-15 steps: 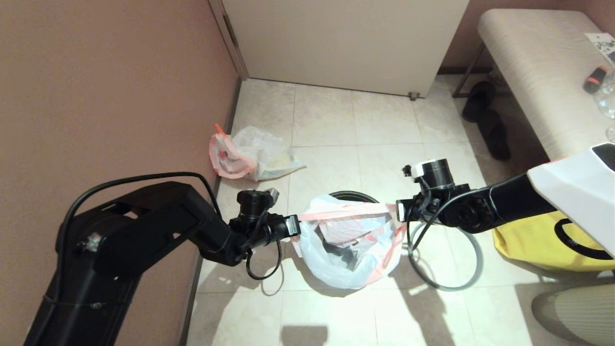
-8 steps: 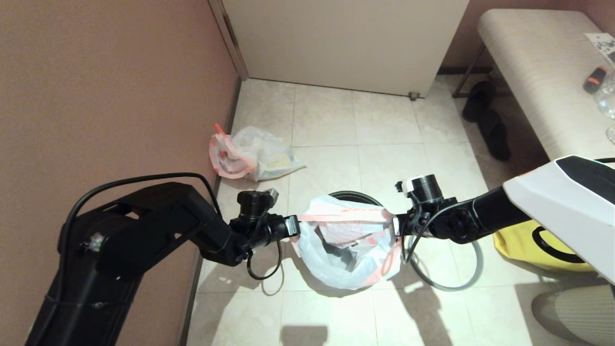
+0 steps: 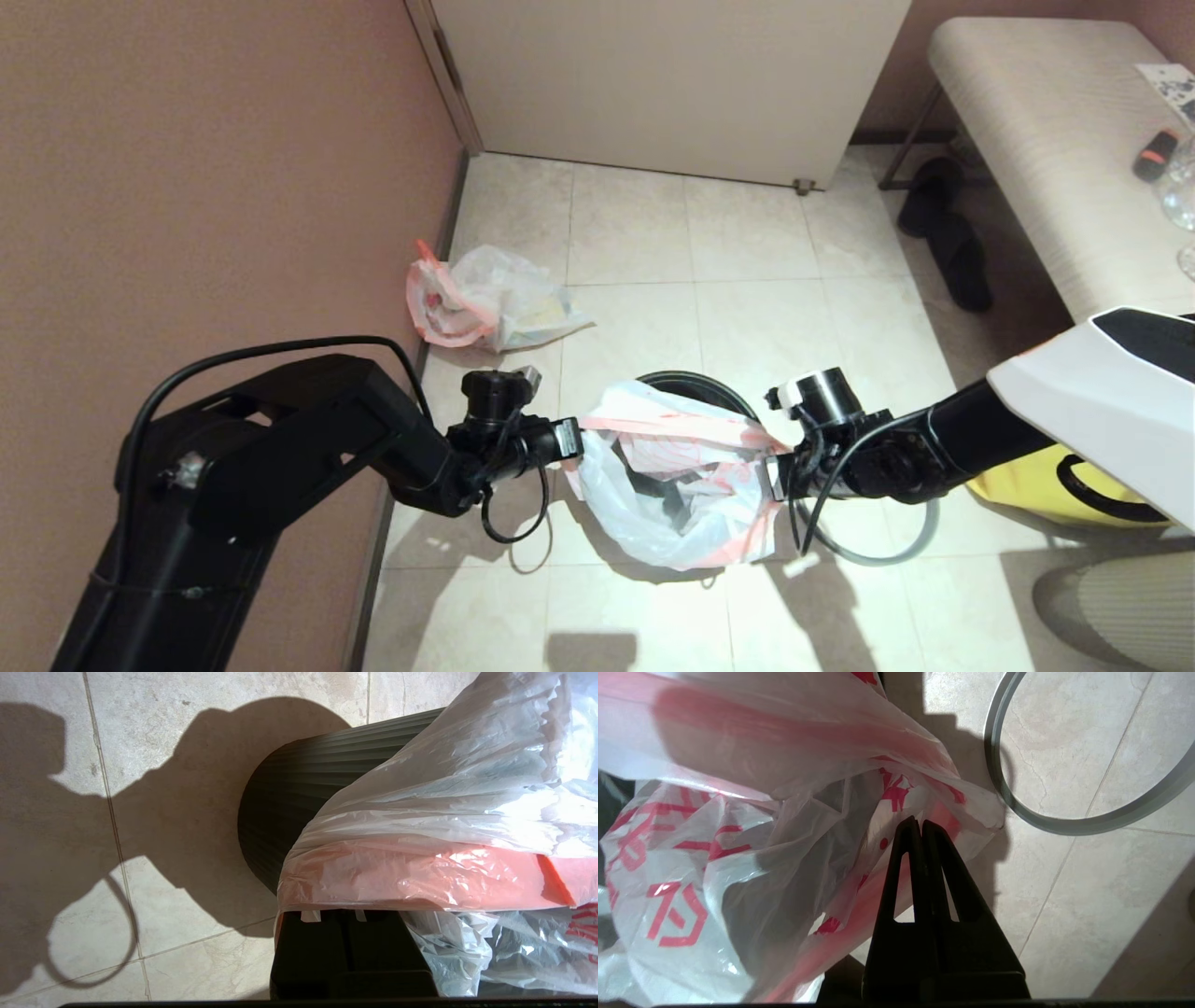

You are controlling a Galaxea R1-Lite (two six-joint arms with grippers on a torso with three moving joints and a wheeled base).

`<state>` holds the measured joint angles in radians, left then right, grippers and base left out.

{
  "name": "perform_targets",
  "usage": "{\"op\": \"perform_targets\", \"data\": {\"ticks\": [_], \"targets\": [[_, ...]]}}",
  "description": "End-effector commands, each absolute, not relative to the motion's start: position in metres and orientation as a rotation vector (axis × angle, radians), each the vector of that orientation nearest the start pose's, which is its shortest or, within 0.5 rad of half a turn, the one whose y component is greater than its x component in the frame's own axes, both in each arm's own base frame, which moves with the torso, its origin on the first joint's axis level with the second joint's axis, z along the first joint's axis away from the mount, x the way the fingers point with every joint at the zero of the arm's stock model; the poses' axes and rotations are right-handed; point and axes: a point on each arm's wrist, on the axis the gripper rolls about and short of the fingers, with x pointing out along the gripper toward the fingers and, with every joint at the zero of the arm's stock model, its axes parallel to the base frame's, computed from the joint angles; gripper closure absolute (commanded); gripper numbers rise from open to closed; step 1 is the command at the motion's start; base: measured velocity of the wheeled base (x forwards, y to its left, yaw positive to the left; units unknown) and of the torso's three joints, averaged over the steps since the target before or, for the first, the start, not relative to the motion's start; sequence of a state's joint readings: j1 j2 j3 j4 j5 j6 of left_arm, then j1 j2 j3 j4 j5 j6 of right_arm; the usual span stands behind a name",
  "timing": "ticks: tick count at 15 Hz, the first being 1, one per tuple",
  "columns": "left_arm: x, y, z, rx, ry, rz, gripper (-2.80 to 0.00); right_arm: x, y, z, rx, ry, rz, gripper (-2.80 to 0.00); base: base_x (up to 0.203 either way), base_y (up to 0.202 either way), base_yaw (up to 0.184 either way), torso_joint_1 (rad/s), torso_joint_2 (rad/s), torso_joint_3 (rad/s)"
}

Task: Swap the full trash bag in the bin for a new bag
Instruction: Put the new garbage bag on the trash can

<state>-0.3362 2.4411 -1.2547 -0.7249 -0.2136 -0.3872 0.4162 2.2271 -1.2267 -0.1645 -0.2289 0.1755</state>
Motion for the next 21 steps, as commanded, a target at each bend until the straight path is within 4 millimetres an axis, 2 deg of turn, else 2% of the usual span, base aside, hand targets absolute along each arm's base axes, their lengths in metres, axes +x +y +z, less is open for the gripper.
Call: {"op": "perform_targets", "data": {"ticks": [1, 4, 10, 12, 16, 17, 20, 21], "targets": [[0.429, -0.155, 0.014, -0.345, 0.563, -0.443, 0.00, 0.365, 0.162, 0.066, -0.099, 0.792, 0.118, 0.00, 0.000, 0.000, 0.000, 0.000, 0.00, 0.000], [0.429, -0.155, 0.014, -0.345, 0.564, -0.443, 0.00, 0.353, 0.170, 0.068, -0.077, 0.805, 0.157, 0.00, 0.000, 0.000, 0.000, 0.000, 0.00, 0.000], [0.429, -0.155, 0.013, -0.342, 0.564, -0.440, 0.00, 0.354, 0.182, 0.029, -0.098, 0.886, 0.190, 0.00, 0.000, 0.000, 0.000, 0.000, 0.00, 0.000], [0.429, -0.155, 0.013, -0.342, 0.564, -0.440, 0.00, 0.351, 0.180, 0.033, -0.099, 0.877, 0.186, 0.00, 0.000, 0.000, 0.000, 0.000, 0.00, 0.000], [0.429, -0.155, 0.013, -0.342, 0.564, -0.440, 0.00, 0.335, 0.170, 0.072, -0.078, 0.802, 0.170, 0.00, 0.000, 0.000, 0.000, 0.000, 0.00, 0.000], [0.429, -0.155, 0.013, -0.342, 0.564, -0.439, 0.00, 0.331, 0.167, 0.072, -0.081, 0.809, 0.165, 0.00, 0.000, 0.000, 0.000, 0.000, 0.00, 0.000], [0.429, -0.155, 0.013, -0.342, 0.564, -0.438, 0.00, 0.336, 0.166, 0.056, -0.094, 0.847, 0.150, 0.00, 0.000, 0.000, 0.000, 0.000, 0.00, 0.000], [0.429, -0.155, 0.013, -0.342, 0.564, -0.438, 0.00, 0.336, 0.166, 0.057, -0.093, 0.845, 0.151, 0.00, 0.000, 0.000, 0.000, 0.000, 0.00, 0.000]]}}
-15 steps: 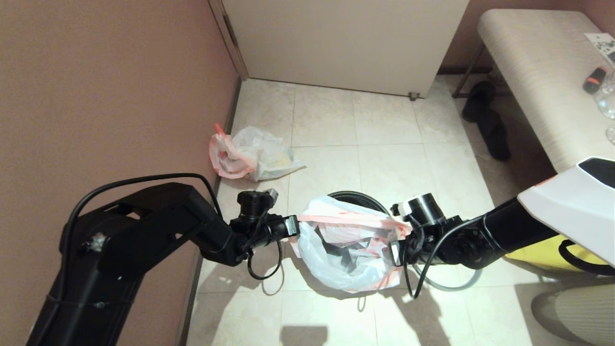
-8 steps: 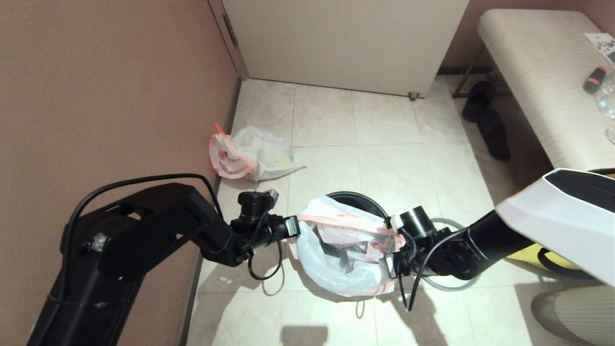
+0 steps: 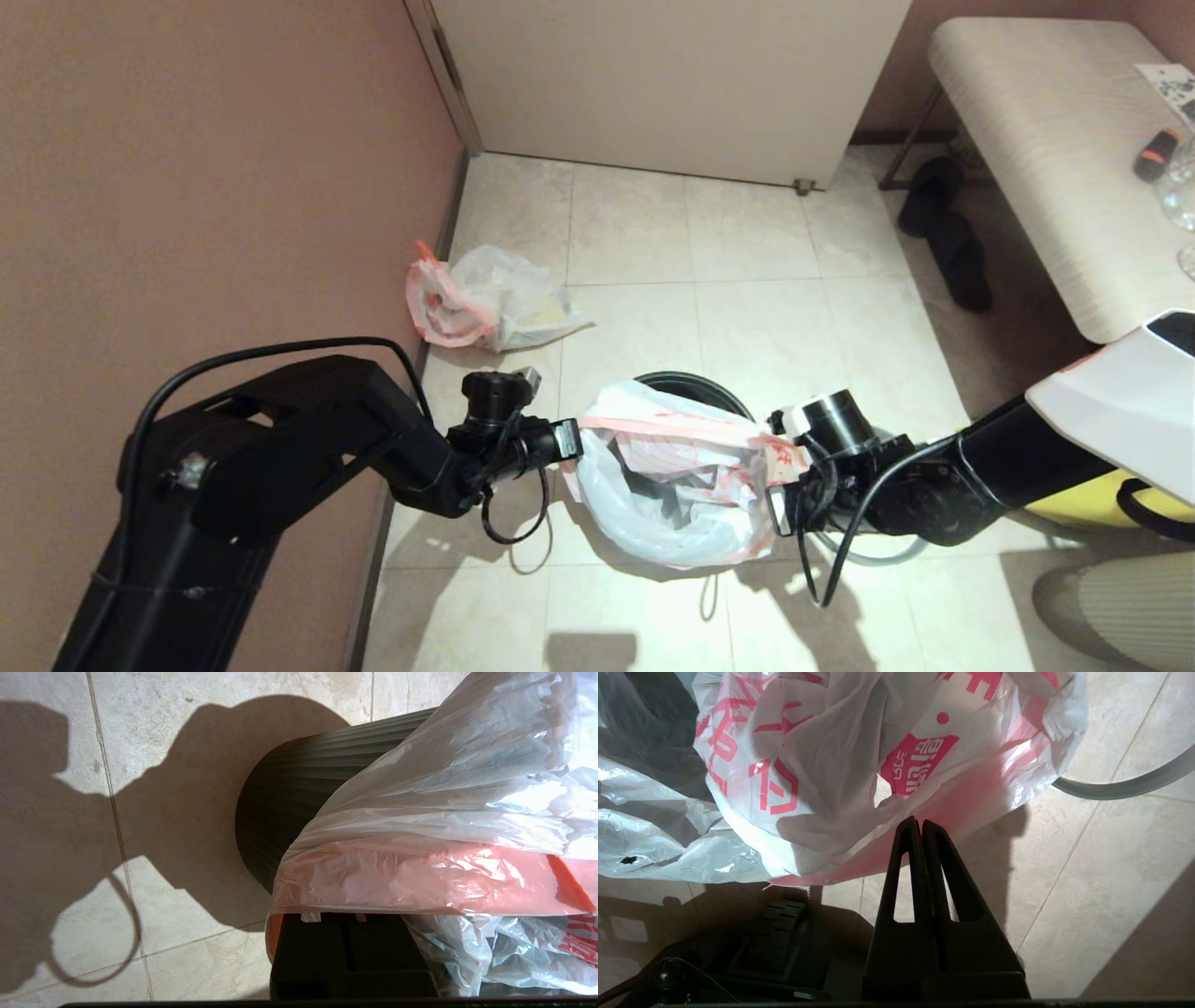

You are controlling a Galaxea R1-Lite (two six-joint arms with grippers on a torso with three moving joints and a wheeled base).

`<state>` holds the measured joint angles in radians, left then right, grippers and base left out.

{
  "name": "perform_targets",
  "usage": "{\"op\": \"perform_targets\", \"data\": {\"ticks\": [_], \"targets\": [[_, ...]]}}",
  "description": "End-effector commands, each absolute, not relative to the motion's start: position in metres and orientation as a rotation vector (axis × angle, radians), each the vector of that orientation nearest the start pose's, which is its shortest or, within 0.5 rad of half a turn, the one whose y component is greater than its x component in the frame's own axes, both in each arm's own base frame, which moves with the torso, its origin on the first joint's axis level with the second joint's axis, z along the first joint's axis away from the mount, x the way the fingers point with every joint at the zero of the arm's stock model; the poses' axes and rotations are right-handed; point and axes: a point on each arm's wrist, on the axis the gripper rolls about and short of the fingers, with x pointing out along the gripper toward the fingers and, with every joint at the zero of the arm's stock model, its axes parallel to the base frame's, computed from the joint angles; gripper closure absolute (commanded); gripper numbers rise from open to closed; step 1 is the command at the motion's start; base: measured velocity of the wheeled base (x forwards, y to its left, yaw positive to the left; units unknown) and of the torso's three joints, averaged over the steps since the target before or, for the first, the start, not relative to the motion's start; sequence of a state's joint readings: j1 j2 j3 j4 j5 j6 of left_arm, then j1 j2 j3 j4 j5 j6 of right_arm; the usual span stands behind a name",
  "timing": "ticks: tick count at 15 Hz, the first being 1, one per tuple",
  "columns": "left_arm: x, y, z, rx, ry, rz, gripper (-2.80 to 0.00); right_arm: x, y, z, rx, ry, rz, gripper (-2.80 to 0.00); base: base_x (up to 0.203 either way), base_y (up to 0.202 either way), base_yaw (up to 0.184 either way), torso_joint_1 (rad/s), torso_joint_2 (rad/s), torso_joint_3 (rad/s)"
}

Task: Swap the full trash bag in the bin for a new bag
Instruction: Put the new garbage bag on the trash can

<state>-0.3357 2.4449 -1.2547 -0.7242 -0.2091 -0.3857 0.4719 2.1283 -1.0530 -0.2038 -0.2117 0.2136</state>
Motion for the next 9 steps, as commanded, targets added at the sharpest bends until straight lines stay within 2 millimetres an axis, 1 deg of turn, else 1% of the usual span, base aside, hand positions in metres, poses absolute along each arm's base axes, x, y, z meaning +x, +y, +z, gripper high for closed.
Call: {"op": "perform_targets", "data": {"ticks": [1, 3, 6, 8, 9], "targets": [[0.429, -0.155, 0.013, -0.342, 0.564, -0.438, 0.00, 0.337, 0.166, 0.055, -0.093, 0.848, 0.150, 0.00, 0.000, 0.000, 0.000, 0.000, 0.00, 0.000], [0.430, -0.155, 0.012, -0.342, 0.564, -0.438, 0.00, 0.342, 0.167, 0.045, -0.100, 0.866, 0.145, 0.00, 0.000, 0.000, 0.000, 0.000, 0.00, 0.000], [0.430, -0.155, 0.012, -0.342, 0.564, -0.438, 0.00, 0.355, 0.174, 0.029, -0.103, 0.878, 0.147, 0.00, 0.000, 0.000, 0.000, 0.000, 0.00, 0.000], [0.430, -0.155, 0.012, -0.343, 0.564, -0.438, 0.00, 0.367, 0.178, 0.014, -0.108, 0.891, 0.144, 0.00, 0.000, 0.000, 0.000, 0.000, 0.00, 0.000], [0.430, -0.155, 0.013, -0.342, 0.563, -0.439, 0.00, 0.376, 0.178, 0.005, -0.112, 0.895, 0.138, 0.00, 0.000, 0.000, 0.000, 0.000, 0.00, 0.000]]}}
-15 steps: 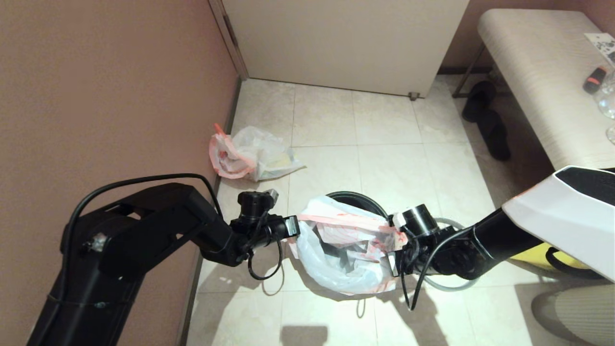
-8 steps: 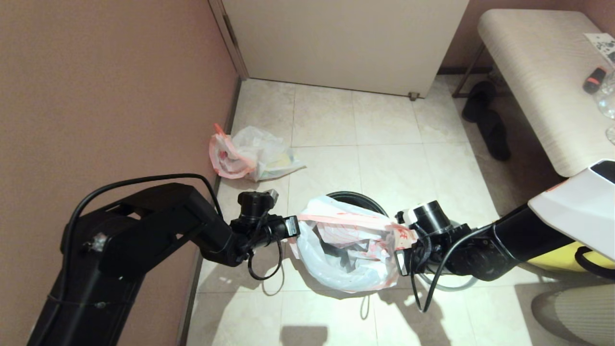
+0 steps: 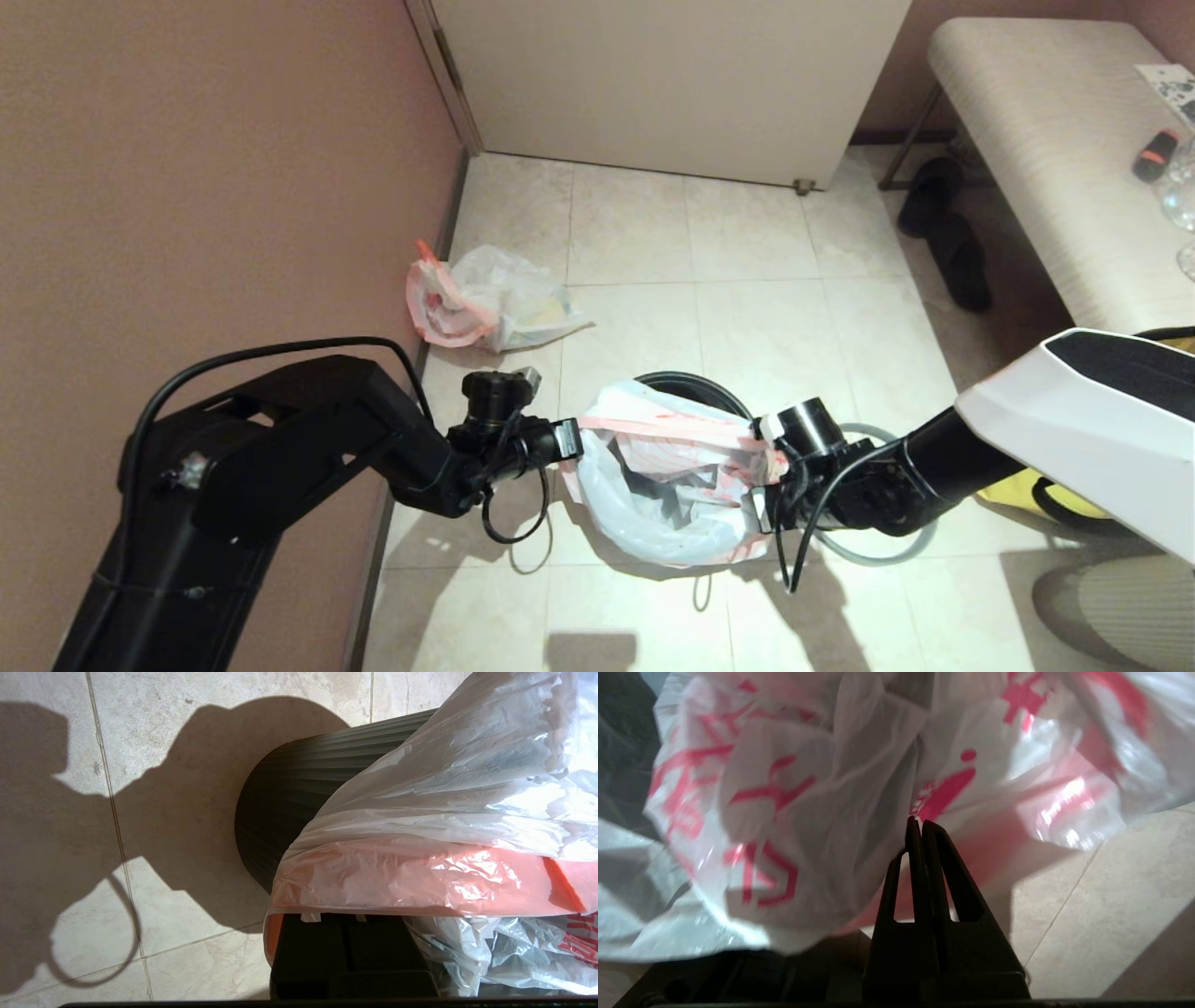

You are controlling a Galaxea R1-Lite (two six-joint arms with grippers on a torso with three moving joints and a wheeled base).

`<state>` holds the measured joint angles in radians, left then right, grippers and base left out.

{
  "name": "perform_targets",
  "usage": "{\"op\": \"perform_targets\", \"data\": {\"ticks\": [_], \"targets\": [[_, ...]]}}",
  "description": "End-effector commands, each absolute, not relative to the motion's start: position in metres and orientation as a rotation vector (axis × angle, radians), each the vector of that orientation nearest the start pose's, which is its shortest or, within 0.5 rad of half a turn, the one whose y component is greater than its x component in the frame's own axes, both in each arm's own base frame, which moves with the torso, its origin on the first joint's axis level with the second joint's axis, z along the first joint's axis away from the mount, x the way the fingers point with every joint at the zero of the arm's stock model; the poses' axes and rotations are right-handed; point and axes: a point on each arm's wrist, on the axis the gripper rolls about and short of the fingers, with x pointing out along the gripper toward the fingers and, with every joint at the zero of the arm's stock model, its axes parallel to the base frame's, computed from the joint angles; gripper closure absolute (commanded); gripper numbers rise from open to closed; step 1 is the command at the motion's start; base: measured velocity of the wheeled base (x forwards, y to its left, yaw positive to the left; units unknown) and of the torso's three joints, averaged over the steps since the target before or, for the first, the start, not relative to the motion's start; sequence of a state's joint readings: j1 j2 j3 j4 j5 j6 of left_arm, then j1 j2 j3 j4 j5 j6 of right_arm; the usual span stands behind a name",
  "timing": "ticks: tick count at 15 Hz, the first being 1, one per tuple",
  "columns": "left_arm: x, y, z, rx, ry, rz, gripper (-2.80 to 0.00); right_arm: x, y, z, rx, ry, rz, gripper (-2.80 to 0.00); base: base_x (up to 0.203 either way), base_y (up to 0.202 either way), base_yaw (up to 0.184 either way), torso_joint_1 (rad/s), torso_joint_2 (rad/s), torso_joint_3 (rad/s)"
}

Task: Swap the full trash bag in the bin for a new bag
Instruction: Put the new garbage bag on the trash can

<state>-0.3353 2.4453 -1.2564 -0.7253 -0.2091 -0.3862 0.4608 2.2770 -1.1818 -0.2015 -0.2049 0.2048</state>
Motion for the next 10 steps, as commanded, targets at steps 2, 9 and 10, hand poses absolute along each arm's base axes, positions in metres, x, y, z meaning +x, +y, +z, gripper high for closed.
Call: {"op": "perform_targets", "data": {"ticks": [2, 9, 10], "targets": [[0.430, -0.155, 0.013, -0.342, 0.563, -0.439, 0.00, 0.404, 0.175, 0.000, -0.101, 0.853, 0.120, 0.00, 0.000, 0.000, 0.000, 0.000, 0.00, 0.000], [0.431, -0.154, 0.015, -0.351, 0.556, -0.436, 0.00, 0.437, 0.150, 0.073, 0.087, 0.573, 0.050, 0.00, 0.000, 0.000, 0.000, 0.000, 0.00, 0.000], [0.433, -0.152, 0.016, -0.356, 0.552, -0.434, 0.00, 0.438, 0.149, 0.076, 0.110, 0.560, 0.046, 0.00, 0.000, 0.000, 0.000, 0.000, 0.00, 0.000]]}}
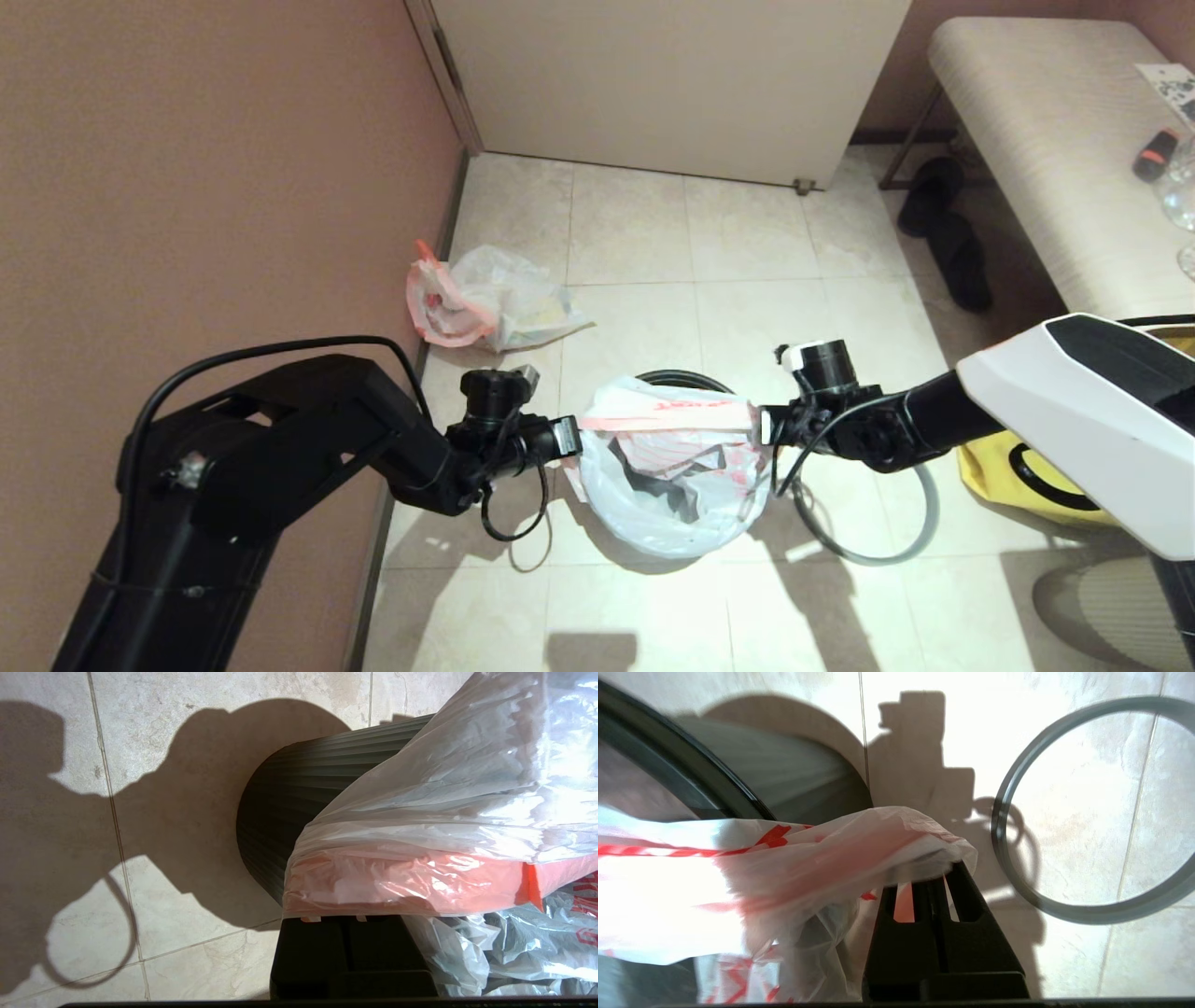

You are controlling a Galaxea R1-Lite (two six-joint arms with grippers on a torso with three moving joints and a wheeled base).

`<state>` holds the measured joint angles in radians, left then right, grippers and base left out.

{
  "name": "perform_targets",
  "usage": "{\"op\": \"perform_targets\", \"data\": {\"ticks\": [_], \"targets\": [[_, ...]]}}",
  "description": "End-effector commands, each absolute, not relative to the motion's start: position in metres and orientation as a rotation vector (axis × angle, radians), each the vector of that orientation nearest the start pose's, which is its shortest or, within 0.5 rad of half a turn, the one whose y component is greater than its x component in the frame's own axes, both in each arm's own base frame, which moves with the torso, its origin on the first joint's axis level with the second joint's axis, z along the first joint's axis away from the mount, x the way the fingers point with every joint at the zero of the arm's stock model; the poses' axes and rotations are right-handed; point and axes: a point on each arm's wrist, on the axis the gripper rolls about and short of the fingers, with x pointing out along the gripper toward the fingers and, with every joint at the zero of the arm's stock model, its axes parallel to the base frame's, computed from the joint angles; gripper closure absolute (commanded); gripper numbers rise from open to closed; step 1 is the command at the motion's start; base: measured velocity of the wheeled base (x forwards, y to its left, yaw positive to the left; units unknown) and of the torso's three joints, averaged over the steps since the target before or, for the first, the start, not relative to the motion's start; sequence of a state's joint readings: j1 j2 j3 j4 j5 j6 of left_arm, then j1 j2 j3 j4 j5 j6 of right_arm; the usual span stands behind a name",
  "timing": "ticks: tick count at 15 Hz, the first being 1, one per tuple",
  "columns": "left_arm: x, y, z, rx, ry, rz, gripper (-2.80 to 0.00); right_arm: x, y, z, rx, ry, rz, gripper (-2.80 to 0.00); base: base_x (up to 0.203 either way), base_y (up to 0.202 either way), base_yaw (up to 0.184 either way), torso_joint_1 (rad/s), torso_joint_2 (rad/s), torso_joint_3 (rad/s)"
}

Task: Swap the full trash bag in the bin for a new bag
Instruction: Put the new garbage bag on the trash can

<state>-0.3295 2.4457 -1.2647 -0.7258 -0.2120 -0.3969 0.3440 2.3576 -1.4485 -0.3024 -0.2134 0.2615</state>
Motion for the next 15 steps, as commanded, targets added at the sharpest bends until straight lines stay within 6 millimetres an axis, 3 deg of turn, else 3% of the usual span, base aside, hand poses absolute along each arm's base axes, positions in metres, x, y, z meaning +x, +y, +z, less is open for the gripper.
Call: {"op": "perform_targets", "data": {"ticks": [1, 7, 10, 15], "targets": [[0.433, -0.152, 0.017, -0.359, 0.547, -0.433, 0.00, 0.439, 0.150, 0.077, 0.118, 0.554, 0.048, 0.00, 0.000, 0.000, 0.000, 0.000, 0.00, 0.000], [0.437, -0.153, 0.026, -0.426, 0.497, -0.402, 0.00, 0.445, 0.156, 0.082, 0.203, 0.539, 0.089, 0.00, 0.000, 0.000, 0.000, 0.000, 0.00, 0.000], [0.440, -0.153, 0.025, -0.422, 0.486, -0.380, 0.00, 0.450, 0.161, 0.072, 0.203, 0.552, 0.117, 0.00, 0.000, 0.000, 0.000, 0.000, 0.00, 0.000], [0.449, -0.151, 0.026, -0.425, 0.440, -0.316, 0.00, 0.467, 0.166, 0.087, 0.229, 0.475, 0.152, 0.00, 0.000, 0.000, 0.000, 0.000, 0.00, 0.000]]}}
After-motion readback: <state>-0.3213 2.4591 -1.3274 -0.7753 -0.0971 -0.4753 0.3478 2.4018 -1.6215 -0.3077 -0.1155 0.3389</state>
